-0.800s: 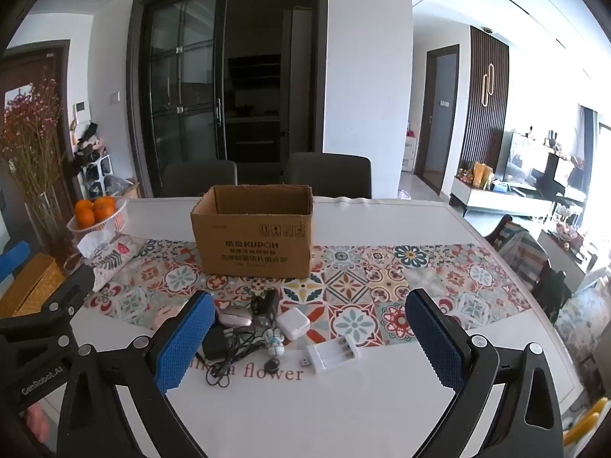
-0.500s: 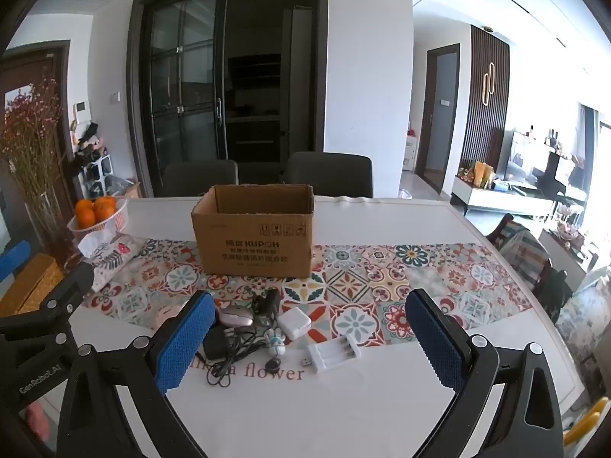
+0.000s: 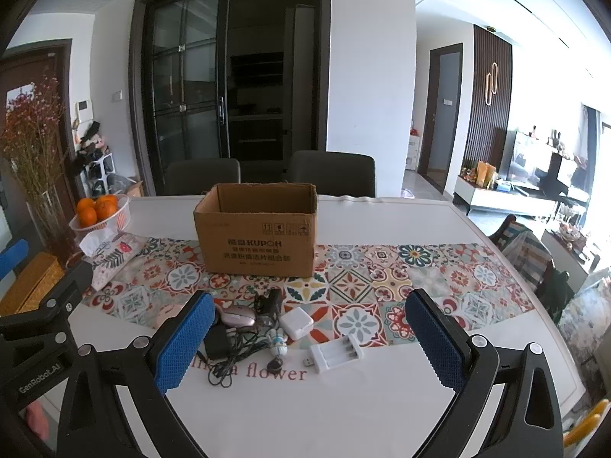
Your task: Organize rigid objects
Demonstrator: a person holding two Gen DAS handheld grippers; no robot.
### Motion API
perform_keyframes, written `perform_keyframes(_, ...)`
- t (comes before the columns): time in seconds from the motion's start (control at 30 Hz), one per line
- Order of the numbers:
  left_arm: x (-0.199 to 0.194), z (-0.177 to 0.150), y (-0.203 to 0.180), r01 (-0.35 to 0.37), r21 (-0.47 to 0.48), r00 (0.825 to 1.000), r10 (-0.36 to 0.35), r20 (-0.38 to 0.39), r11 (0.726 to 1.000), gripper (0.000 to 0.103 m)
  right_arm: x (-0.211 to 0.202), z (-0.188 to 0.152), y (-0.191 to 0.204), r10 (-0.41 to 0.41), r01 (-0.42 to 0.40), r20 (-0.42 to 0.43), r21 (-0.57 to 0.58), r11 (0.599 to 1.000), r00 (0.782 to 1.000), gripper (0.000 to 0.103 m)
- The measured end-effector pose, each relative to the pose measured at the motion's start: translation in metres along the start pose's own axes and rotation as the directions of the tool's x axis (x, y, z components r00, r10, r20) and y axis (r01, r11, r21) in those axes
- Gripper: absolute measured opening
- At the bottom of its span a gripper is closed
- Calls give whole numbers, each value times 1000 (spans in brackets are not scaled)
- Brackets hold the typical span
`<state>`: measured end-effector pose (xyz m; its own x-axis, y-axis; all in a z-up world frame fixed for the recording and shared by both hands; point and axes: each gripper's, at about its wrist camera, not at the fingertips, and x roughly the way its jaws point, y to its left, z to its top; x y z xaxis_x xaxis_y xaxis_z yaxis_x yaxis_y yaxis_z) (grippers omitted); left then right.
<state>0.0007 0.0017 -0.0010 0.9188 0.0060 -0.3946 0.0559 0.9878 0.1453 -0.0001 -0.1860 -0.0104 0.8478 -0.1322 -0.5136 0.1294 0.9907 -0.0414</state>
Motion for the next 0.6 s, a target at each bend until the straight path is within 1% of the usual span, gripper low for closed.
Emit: perform_keyframes(0.6,1,-1,2,2,-2,1000,-2,-7,1000,103,0,-1,0,2,-2,-1,1,1000,1000,101)
